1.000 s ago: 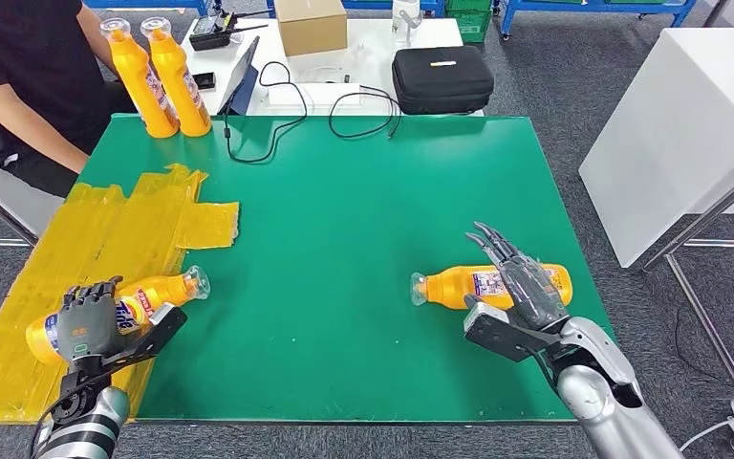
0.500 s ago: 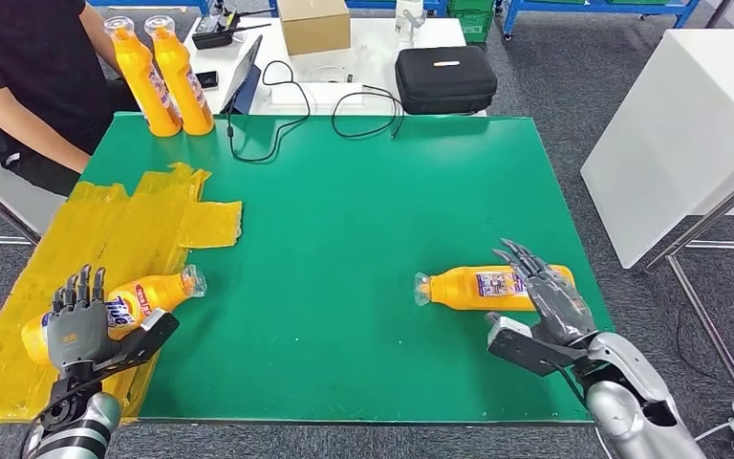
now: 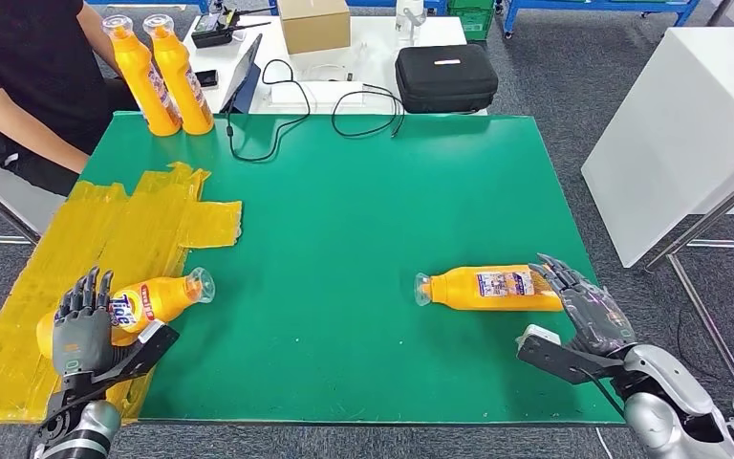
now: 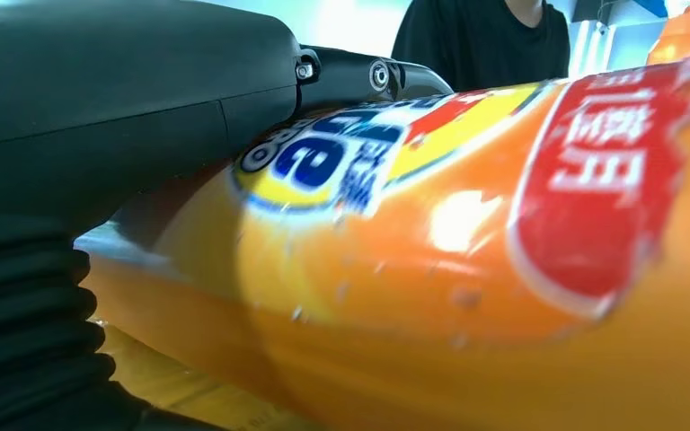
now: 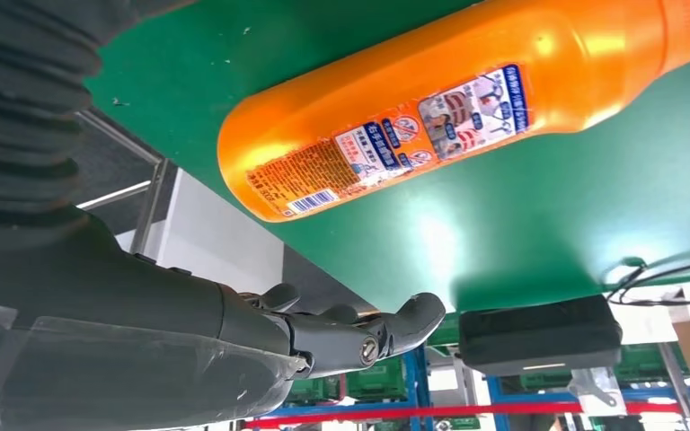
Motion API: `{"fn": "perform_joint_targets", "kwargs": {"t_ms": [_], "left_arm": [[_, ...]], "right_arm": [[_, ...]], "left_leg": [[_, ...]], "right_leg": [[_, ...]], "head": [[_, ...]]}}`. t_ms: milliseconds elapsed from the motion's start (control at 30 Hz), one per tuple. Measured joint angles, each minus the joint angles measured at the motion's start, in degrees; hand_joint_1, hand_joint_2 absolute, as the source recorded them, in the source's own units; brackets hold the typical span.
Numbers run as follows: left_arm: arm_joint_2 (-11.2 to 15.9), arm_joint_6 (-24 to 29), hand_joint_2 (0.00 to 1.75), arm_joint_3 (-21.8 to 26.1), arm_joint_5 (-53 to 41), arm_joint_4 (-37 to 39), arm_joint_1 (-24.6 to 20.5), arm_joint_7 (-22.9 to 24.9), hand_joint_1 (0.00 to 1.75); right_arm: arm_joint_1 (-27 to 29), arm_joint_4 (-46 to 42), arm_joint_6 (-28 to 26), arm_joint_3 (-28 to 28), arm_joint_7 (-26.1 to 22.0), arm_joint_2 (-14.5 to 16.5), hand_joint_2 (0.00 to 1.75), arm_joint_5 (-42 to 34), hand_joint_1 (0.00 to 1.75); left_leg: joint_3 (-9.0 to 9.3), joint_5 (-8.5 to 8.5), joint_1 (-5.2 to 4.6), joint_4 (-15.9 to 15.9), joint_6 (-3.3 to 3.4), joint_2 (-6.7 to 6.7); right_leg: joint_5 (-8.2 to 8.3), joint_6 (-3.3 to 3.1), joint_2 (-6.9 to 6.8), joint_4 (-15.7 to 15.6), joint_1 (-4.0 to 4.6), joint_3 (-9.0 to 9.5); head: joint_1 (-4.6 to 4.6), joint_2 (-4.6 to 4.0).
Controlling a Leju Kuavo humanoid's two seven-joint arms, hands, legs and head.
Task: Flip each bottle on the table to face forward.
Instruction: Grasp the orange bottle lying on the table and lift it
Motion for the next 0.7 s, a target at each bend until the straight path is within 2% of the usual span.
{"fn": "perform_joint_targets", "kwargs": {"t_ms": [567,700], "left_arm": [[-1.23,-0.14,0.00,-1.37,3.08,-2.03,0.63,-0.51,0.00],[-1.19,-0.86,0.00,-2.48,2.72,-1.92,0.27,1.89,0.00]], "right_arm": [[0.16,0.62,-0.01,-0.37,0.03,0.16,1.75,1.07,0.00],[-0.14,1.14,0.00,-0.32,0.02,0.53,1.75,1.91,0.00]], "left_leg": [[-0.09,0.00,0.00,0.00,0.01,0.00],[-0.12,0.00,0.00,0.00,0.00,0.00]], "right_leg": [[0.00,0.00,0.00,0.00,0.00,-0.12],[0.00,0.00,0.00,0.01,-0.01,-0.11]], "head": [[0.01,0.00],[0.00,0.00]]}}
